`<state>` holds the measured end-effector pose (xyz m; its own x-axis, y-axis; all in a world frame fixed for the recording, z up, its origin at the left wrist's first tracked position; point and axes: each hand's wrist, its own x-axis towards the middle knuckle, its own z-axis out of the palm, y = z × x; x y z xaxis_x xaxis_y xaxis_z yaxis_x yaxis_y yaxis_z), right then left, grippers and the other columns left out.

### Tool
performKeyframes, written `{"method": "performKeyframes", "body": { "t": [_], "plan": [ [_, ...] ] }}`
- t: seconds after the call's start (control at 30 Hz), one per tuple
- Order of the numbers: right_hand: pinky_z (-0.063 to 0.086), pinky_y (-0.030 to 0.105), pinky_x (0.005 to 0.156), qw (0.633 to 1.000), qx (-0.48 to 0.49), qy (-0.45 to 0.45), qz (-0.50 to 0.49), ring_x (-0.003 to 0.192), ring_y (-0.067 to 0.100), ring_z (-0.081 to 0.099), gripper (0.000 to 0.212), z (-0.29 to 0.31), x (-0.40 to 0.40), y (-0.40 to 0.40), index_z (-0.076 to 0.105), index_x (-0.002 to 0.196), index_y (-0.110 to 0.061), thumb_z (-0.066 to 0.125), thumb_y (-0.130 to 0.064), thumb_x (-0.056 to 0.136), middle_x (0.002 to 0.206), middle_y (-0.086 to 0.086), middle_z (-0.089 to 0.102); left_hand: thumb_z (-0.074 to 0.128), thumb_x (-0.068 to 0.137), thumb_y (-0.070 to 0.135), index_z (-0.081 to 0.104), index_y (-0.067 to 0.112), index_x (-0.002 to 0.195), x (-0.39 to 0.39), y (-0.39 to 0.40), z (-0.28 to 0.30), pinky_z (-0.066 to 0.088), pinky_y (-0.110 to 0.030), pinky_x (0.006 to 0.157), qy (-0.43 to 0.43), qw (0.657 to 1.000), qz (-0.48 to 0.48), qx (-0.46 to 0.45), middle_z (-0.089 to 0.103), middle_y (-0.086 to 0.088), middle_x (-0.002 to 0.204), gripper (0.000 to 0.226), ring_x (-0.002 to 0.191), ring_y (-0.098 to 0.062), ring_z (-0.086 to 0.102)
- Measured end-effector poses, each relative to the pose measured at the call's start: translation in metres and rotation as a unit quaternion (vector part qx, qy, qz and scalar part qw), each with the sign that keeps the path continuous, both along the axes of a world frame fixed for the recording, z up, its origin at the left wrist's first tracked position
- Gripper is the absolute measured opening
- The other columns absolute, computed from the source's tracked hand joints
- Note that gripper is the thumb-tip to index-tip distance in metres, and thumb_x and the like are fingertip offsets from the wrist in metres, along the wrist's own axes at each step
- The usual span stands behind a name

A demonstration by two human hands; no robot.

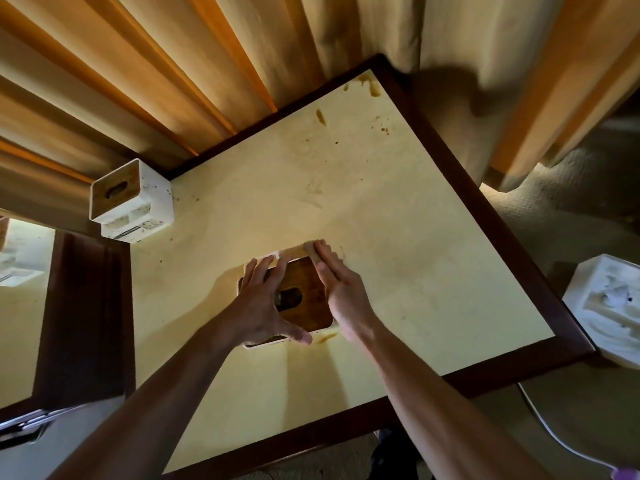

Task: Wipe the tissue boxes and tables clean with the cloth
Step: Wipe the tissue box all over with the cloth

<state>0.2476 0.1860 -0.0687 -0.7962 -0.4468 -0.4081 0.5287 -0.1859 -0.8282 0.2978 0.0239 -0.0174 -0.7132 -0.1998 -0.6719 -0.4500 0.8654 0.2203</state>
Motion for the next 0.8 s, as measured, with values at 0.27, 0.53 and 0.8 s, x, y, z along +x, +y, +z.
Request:
{"method": "performKeyframes", "body": {
  "t": [0.27,0.53,0.8],
  "plan": [
    [0.049,0.043,0.102,0.998,-0.043,-0.022,-0.034,0.131,0.014,0.046,0.041,-0.015,0.037,0.006,0.045,0.142,-0.041,0.045,-0.031,0.103,0.137,0.002,0.043,0.087,0.043,0.067,-0.012,0.038,0.156,-0.001,0.008,0.003,0.004,-0.045,0.122,0.007,1.0,-0.006,-0.019,-0.021,0.013,0.162,0.153,0.149,-0.017,-0.026],
    [0.022,0.049,0.12,0.991,-0.004,-0.123,0.045,0.148,0.014,0.019,0.055,-0.018,0.044,0.008,0.01,0.15,-0.05,0.028,-0.06,0.098,0.162,-0.012,0.013,0.088,0.045,0.066,-0.012,0.038,0.156,-0.001,0.008,0.002,0.004,-0.047,0.122,0.01,1.0,-0.008,-0.022,-0.021,0.013,0.162,0.152,0.149,-0.017,-0.026],
    [0.035,0.054,0.112,0.979,0.049,-0.187,0.059,0.136,0.017,0.043,0.114,-0.042,0.016,-0.016,0.028,0.143,-0.055,0.036,-0.106,0.041,0.154,-0.011,0.037,0.09,0.045,0.065,-0.011,0.039,0.156,0.0,0.007,0.001,0.004,-0.047,0.122,0.011,1.0,-0.006,-0.019,-0.021,0.014,0.162,0.151,0.148,-0.015,-0.027]
  ]
}}
